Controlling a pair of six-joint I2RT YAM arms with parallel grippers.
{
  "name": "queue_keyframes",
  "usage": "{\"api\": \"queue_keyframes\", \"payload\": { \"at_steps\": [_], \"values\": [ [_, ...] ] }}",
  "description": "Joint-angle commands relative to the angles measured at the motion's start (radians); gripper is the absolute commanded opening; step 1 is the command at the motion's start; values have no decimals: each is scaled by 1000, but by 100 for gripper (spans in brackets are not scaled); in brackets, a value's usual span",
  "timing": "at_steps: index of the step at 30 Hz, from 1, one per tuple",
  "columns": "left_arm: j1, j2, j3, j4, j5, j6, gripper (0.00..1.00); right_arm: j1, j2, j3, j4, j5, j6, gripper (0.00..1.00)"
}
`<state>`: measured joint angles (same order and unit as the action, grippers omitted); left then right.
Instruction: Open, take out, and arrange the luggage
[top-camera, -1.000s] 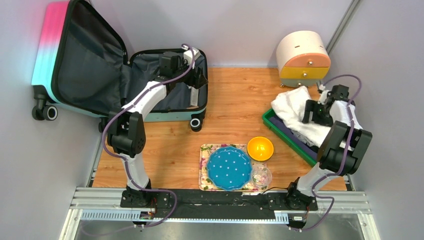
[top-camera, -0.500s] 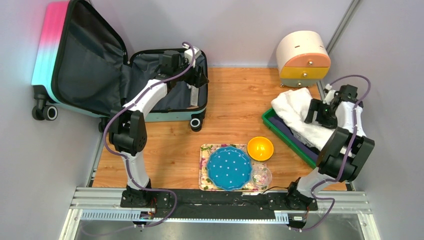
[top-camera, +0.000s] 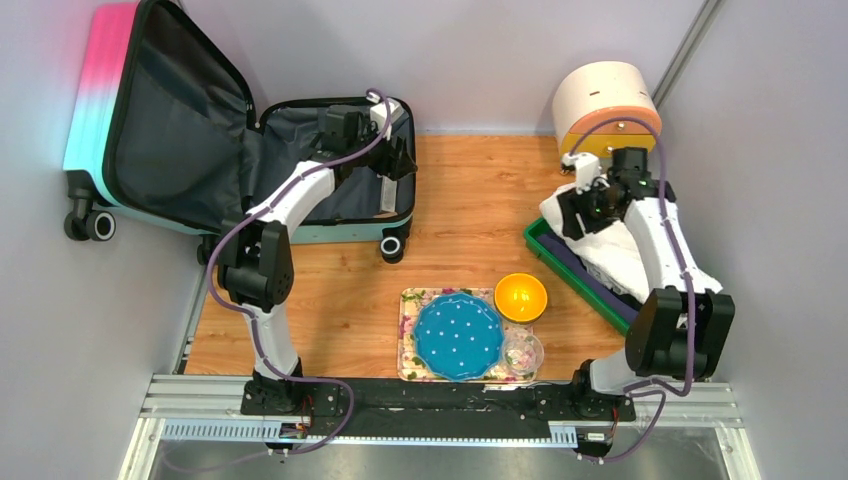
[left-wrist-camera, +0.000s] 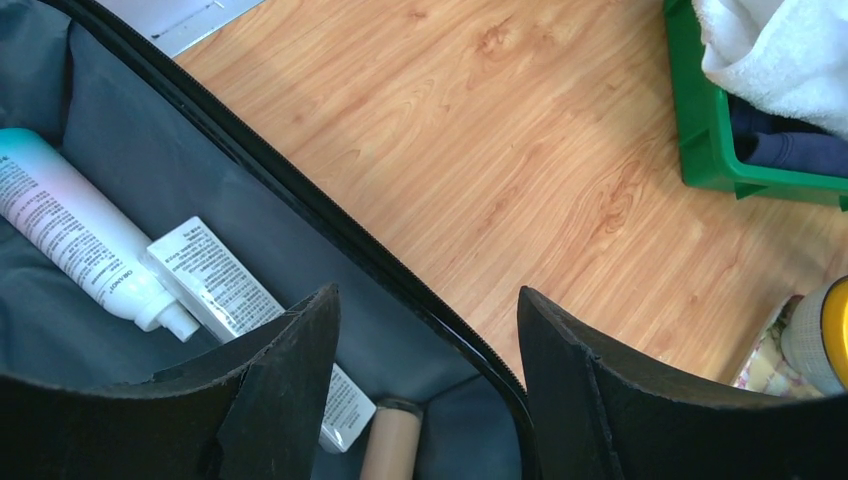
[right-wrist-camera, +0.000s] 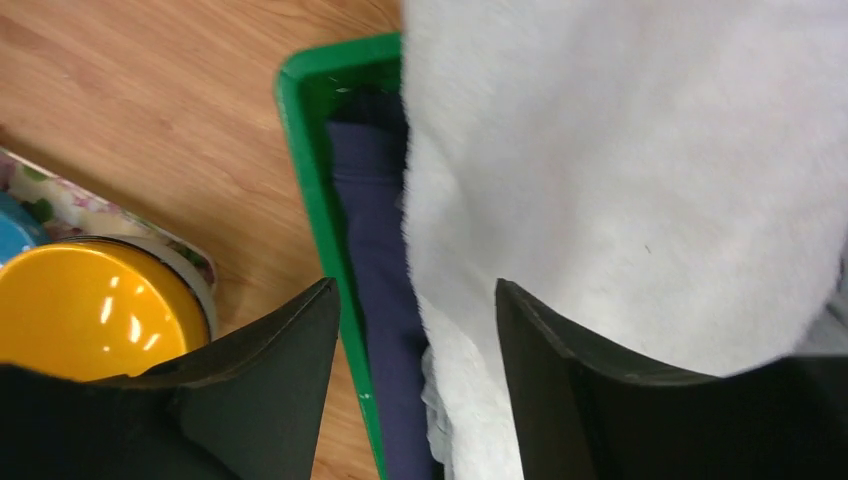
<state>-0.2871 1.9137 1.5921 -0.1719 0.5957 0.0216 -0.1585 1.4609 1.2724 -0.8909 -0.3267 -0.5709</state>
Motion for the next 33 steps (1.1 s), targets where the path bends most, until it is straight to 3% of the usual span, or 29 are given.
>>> {"api": "queue_keyframes", "payload": {
  "at_steps": [1,3,8,18,20,23,24,29,33],
  "values": [
    [2,-71,-10,3,12,40,73,114,71,53,44,-15,-1,59],
    [2,-77,-18,8,7,46,73,154,101,54,50,-15,17,52],
    [6,-99,-49,8,-4,51,73,253,209,79,73,32,43,53],
    [17,-124,-95,11,-23,64,73,335,341,100,133,115,57,54],
    [20,-127,-100,11,-25,67,72,343,386,117,135,147,68,48],
    [22,-127,-100,9,-28,66,72,344,426,136,113,152,116,22],
    [23,-128,-98,9,-27,66,72,344,429,136,116,152,155,3],
    [25,-128,-100,12,-30,67,72,365,362,81,171,204,472,0],
    [25,-117,-87,9,-27,64,72,364,348,137,144,310,672,0]
  ]
}}
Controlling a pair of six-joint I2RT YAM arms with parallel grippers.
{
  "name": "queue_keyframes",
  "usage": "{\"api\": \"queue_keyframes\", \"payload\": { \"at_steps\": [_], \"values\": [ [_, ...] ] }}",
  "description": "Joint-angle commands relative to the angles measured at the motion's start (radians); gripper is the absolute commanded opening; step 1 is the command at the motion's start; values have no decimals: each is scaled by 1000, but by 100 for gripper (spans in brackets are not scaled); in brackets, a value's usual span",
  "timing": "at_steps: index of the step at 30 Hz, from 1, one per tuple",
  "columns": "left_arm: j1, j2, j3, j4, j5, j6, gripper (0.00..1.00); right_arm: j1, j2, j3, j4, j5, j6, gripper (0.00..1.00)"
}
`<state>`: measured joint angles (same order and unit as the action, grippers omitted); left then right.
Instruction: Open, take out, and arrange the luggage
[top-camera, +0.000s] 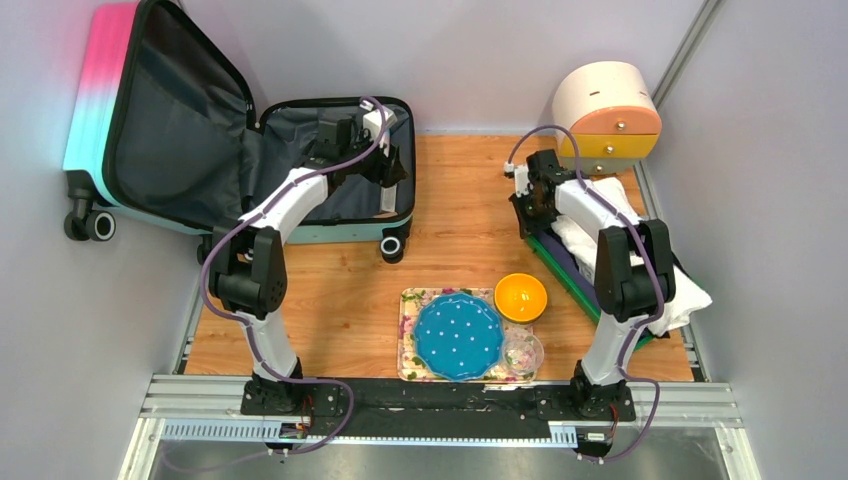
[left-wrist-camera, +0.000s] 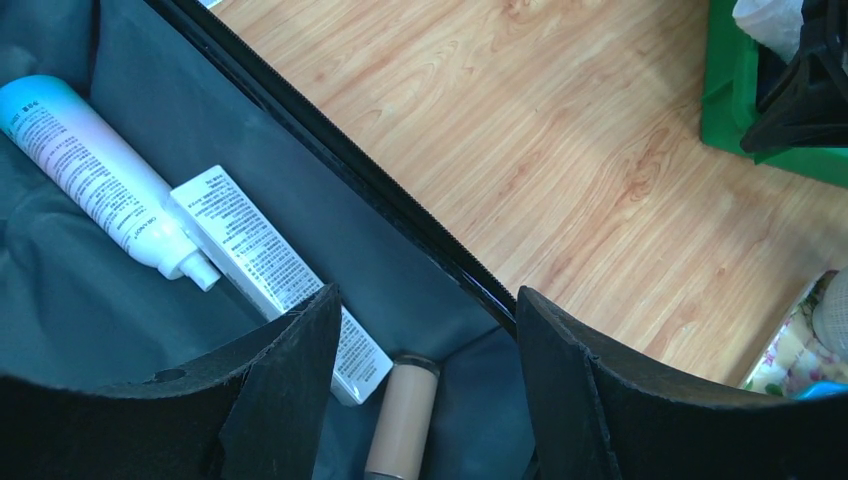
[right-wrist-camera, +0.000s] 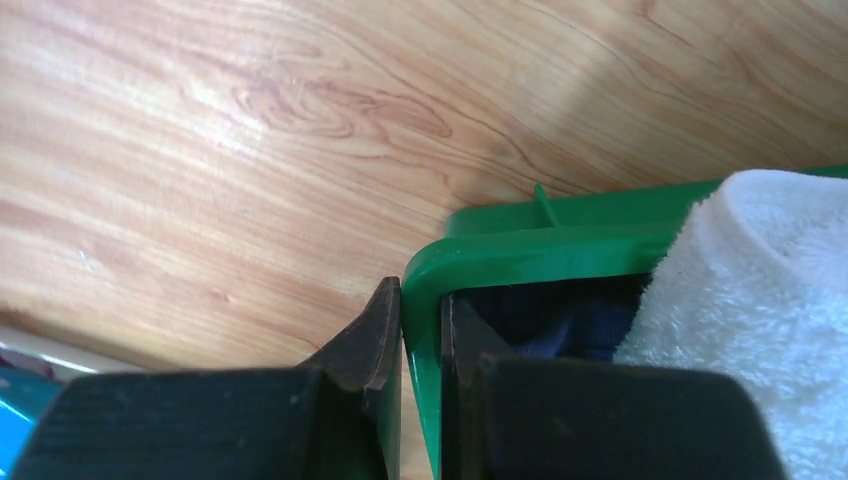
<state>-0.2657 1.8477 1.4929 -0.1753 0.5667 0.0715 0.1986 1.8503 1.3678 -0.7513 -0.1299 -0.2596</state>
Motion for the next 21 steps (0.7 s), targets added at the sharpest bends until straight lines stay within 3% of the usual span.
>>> {"api": "queue_keyframes", "payload": {
  "at_steps": [1,6,13,21],
  "values": [
    [3,-48,20,5,5,13,72,9,-39,51,0,127,384,0],
    [3,-30,66,-21,7,4,72,1,3,88,7,288,416,0],
    [3,-47,55,-43,-5,21,72,-162,-6,100,44,103,209,0],
    [3,-38,56,-32,4,2,72,-258,-30,100,59,55,-61,0]
  ]
}}
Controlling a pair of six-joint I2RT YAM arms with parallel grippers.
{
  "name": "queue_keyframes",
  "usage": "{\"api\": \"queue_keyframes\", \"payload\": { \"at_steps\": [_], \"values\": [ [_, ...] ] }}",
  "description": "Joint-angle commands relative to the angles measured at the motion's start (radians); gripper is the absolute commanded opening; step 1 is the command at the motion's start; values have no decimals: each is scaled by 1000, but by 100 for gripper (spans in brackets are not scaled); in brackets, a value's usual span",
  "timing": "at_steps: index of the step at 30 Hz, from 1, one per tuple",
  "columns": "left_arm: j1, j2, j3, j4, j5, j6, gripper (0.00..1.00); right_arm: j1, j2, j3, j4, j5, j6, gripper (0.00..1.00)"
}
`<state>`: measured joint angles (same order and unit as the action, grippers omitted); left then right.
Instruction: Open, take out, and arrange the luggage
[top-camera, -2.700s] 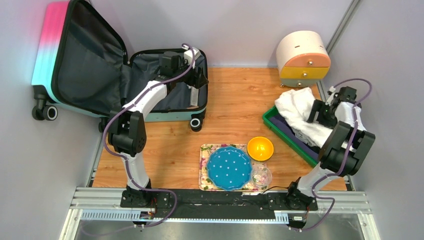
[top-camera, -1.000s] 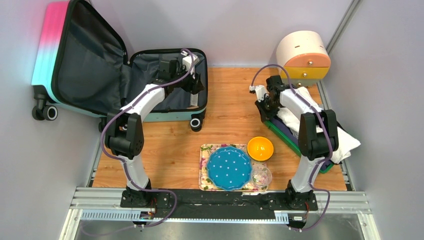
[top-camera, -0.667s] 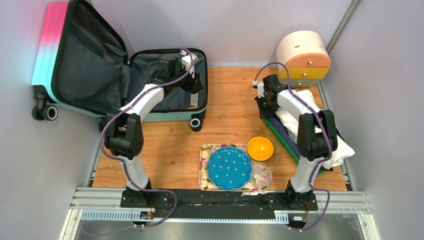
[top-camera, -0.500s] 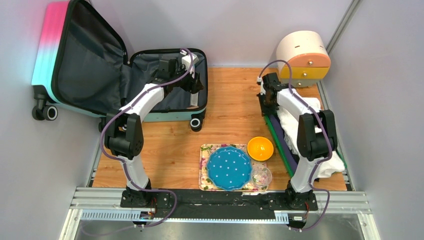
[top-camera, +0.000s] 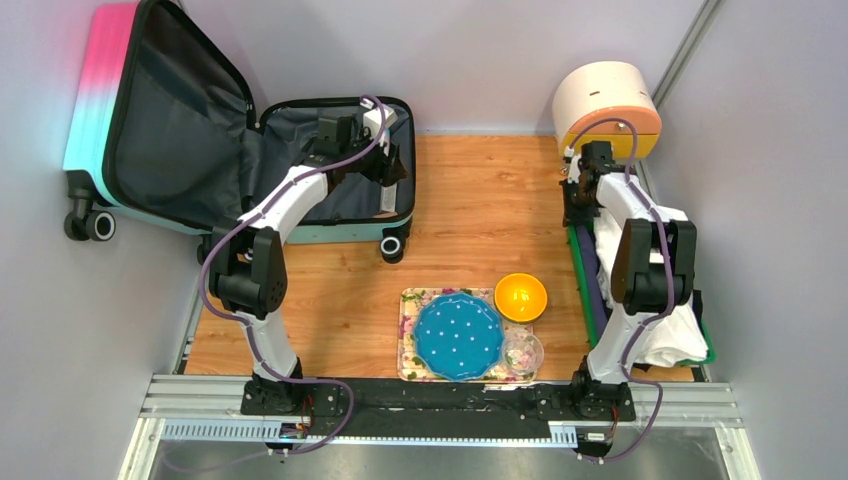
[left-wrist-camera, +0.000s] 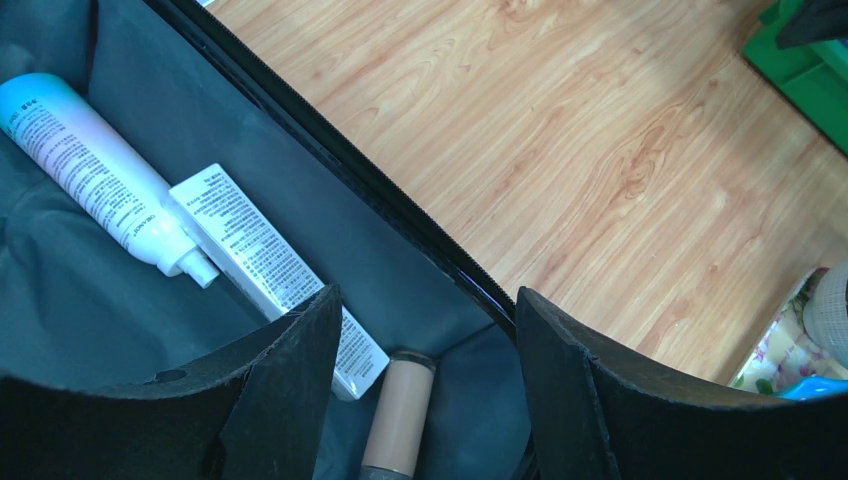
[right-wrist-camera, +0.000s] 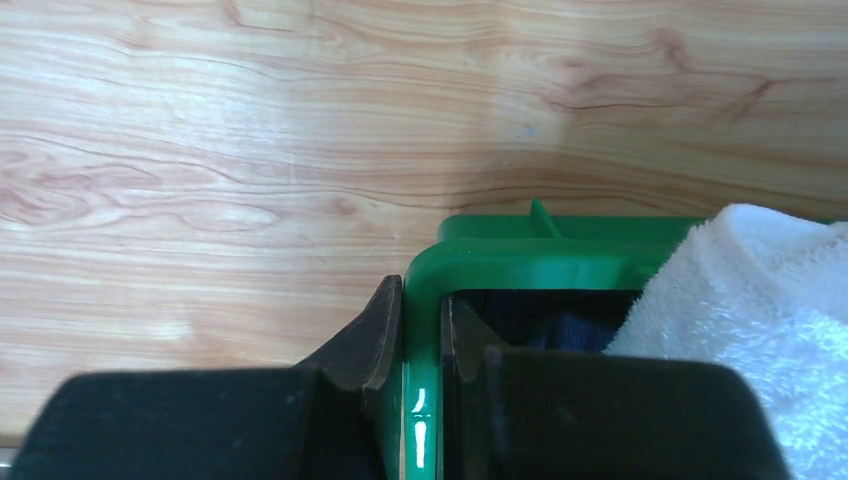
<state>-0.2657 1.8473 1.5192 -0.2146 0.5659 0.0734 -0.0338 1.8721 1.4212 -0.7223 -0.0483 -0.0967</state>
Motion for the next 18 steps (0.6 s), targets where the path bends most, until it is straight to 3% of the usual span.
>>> {"api": "queue_keyframes", "payload": {
  "at_steps": [1,4,5,8,9,11,18],
  "values": [
    [3,-37,30,7,5,3,72,-32,-51,42,43,-19,-238,0],
    [3,-36,25,7,6,0,72,-69,-30,83,52,-16,-230,2],
    [3,-37,24,7,8,-1,72,-81,-19,114,12,-40,-219,21],
    [5,-43,18,6,9,6,72,-93,-25,195,-17,-132,-158,54],
    [5,-46,12,6,8,9,72,-98,-45,221,-14,-159,-141,59],
    [5,-54,1,6,5,20,72,-104,-66,248,9,-212,-95,64],
    [6,-69,-14,0,-3,35,72,-182,-12,442,55,-334,-54,69]
  ]
}}
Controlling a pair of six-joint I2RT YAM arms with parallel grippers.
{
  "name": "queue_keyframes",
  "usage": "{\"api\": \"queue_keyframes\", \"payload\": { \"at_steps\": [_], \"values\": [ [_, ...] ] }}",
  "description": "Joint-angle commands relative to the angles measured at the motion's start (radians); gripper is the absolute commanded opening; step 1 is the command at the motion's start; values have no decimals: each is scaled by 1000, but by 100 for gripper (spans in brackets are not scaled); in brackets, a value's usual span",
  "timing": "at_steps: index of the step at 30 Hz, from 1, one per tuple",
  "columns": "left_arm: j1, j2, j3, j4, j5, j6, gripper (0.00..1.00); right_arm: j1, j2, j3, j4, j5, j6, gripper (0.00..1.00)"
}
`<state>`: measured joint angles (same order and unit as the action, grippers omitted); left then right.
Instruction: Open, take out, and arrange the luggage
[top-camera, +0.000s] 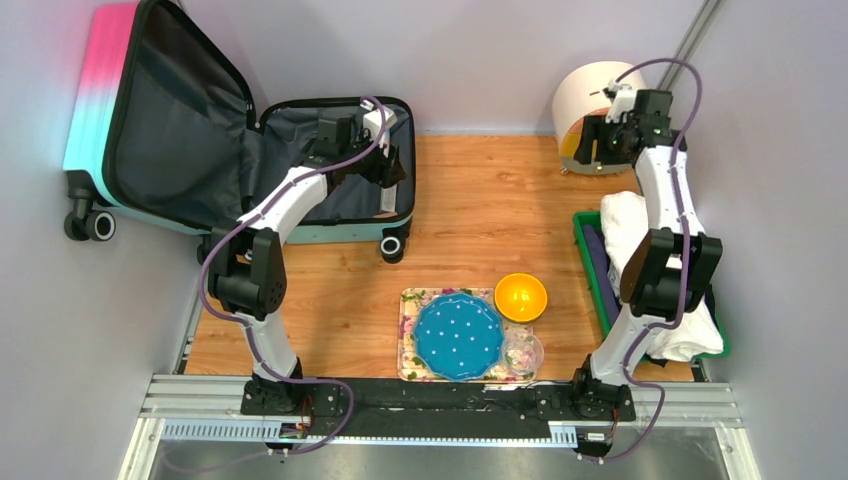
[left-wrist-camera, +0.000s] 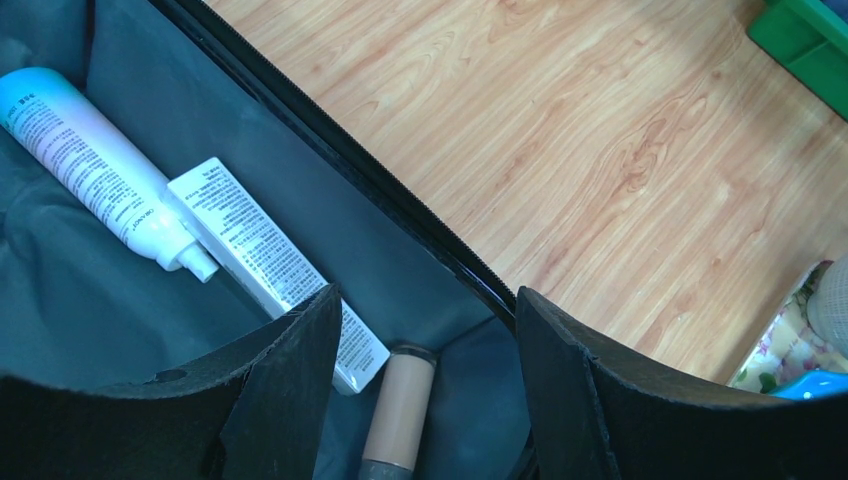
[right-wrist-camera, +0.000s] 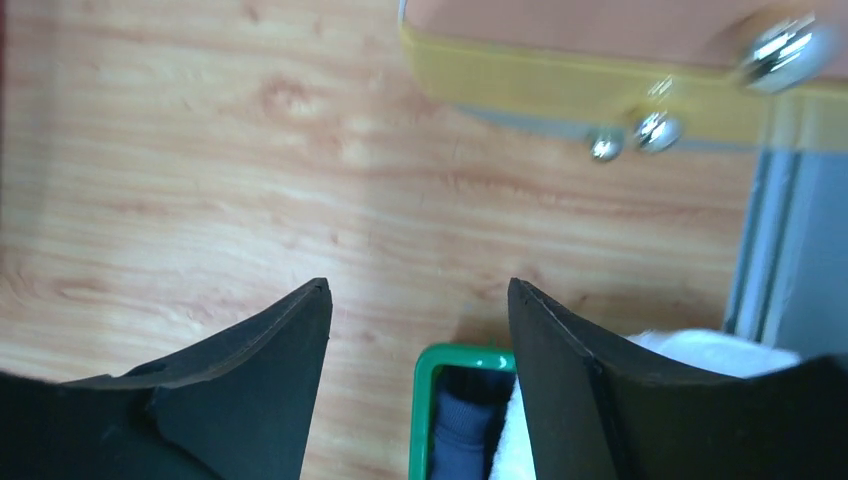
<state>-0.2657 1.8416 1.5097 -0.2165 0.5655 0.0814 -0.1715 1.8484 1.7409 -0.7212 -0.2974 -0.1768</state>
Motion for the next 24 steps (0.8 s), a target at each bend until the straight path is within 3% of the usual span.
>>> {"api": "queue_keyframes", "payload": {
  "at_steps": [1,11,24],
  "values": [
    [6,-64,-5,3,-3,26,72,-62,26,188,30,-85,14,69],
    [10,-56,-12,22,2,1,72,-120,231,479,-101,-40,-62,59],
    [14,-36,-9,34,-6,-8,72,-120,337,537,-31,15,-18,49]
  ]
}}
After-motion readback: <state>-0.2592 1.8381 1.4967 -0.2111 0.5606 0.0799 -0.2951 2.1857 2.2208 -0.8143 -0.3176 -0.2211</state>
